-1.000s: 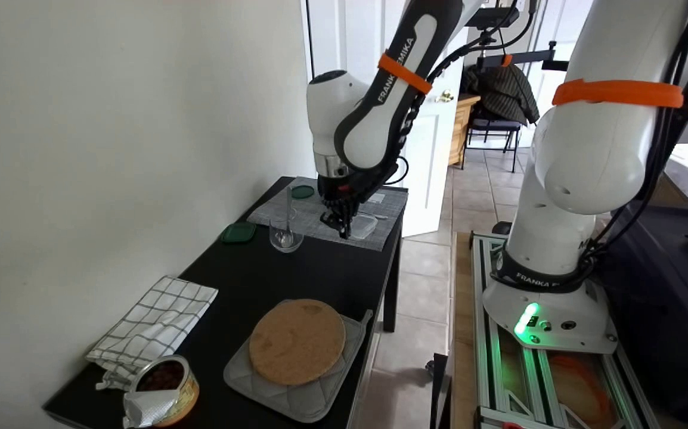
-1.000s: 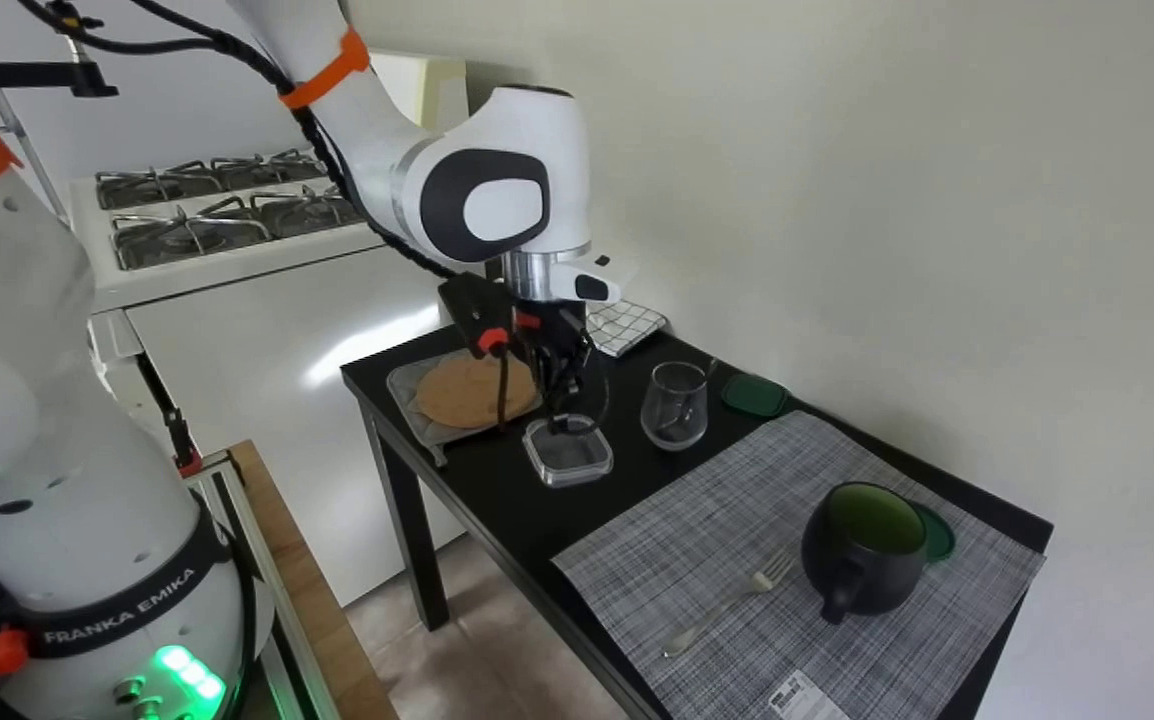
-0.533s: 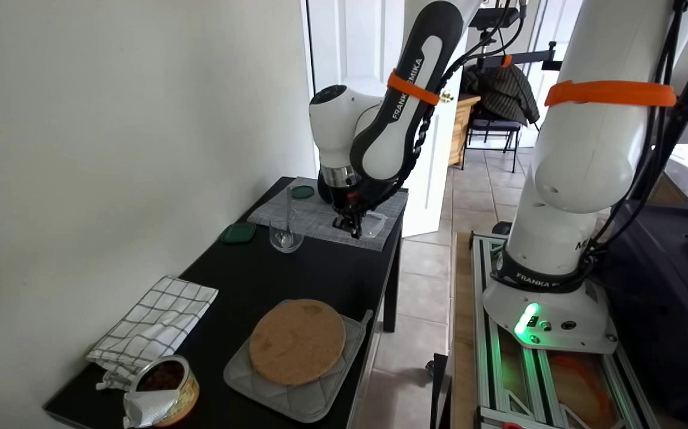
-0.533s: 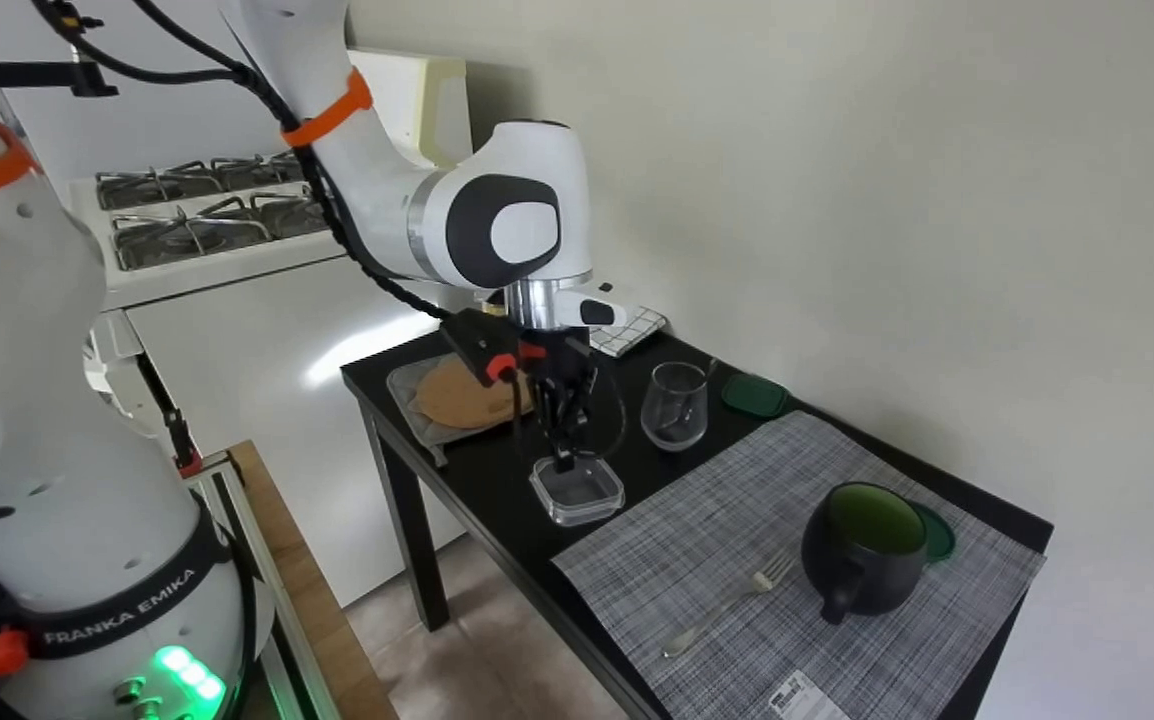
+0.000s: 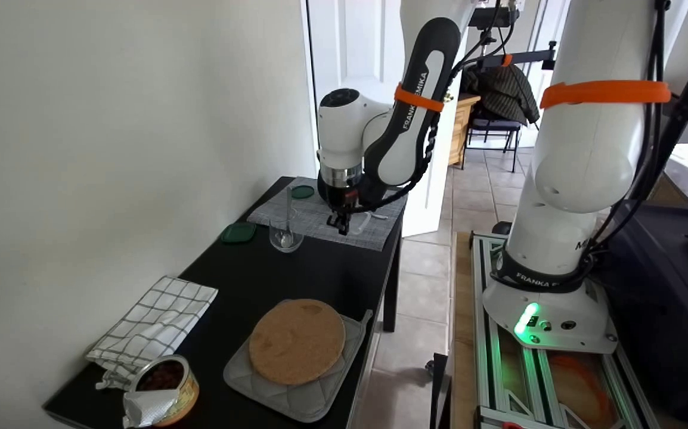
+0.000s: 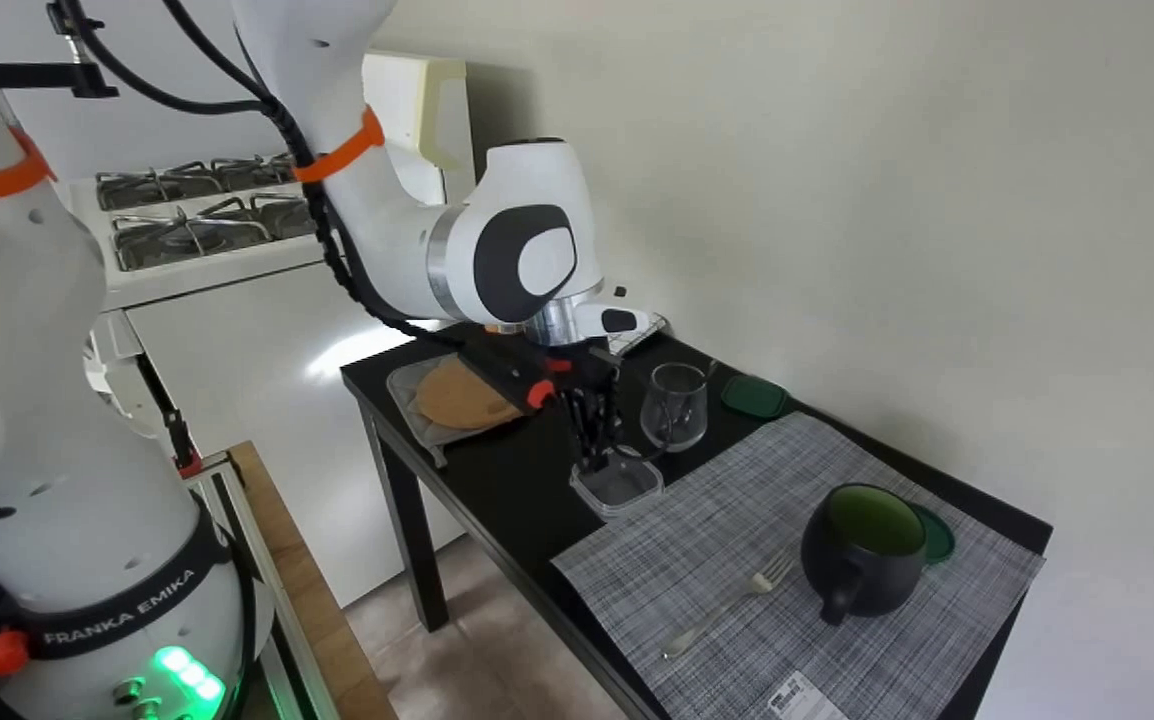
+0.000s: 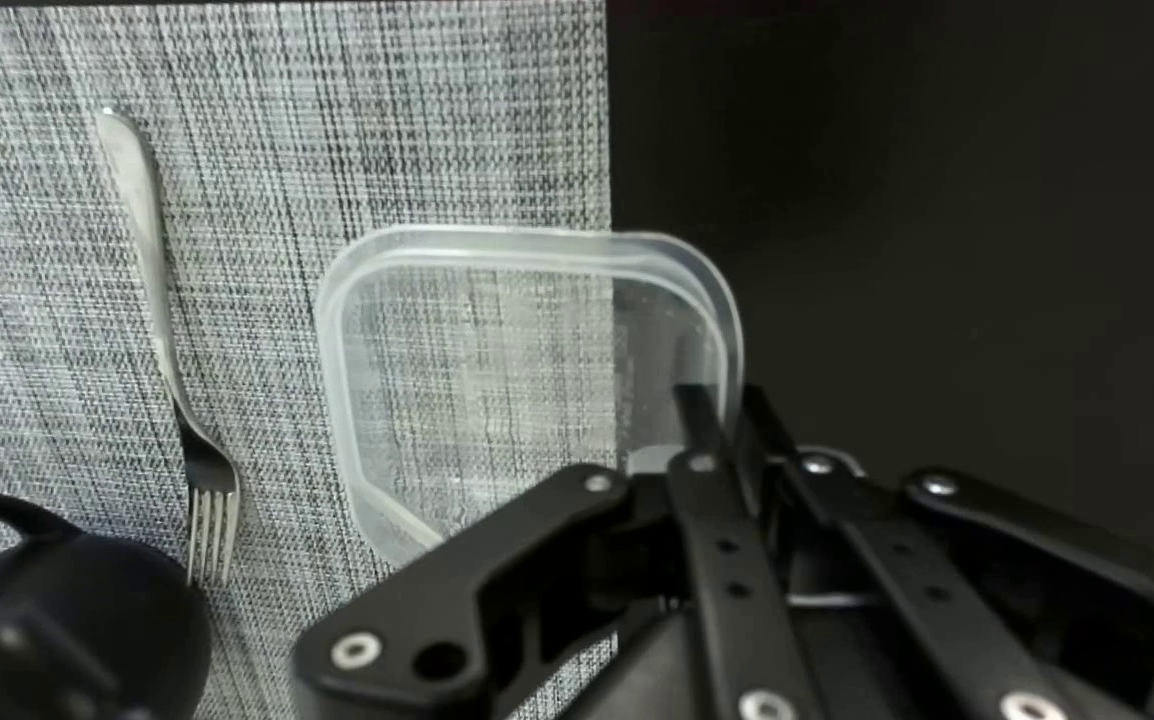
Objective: Move the plastic container to the right
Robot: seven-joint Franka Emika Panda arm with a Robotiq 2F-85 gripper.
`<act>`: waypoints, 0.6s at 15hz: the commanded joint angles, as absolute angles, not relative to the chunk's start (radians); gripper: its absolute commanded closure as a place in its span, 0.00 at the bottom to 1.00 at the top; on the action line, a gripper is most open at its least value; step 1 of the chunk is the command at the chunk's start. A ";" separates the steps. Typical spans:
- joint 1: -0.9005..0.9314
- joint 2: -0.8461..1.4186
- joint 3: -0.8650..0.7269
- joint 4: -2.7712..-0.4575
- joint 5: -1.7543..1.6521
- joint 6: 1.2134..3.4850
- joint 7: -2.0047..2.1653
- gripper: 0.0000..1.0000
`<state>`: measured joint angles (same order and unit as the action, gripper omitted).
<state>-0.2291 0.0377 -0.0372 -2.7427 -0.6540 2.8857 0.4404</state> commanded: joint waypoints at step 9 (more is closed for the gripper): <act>-0.239 0.329 -0.140 -2.564 -1.022 2.922 0.678 0.98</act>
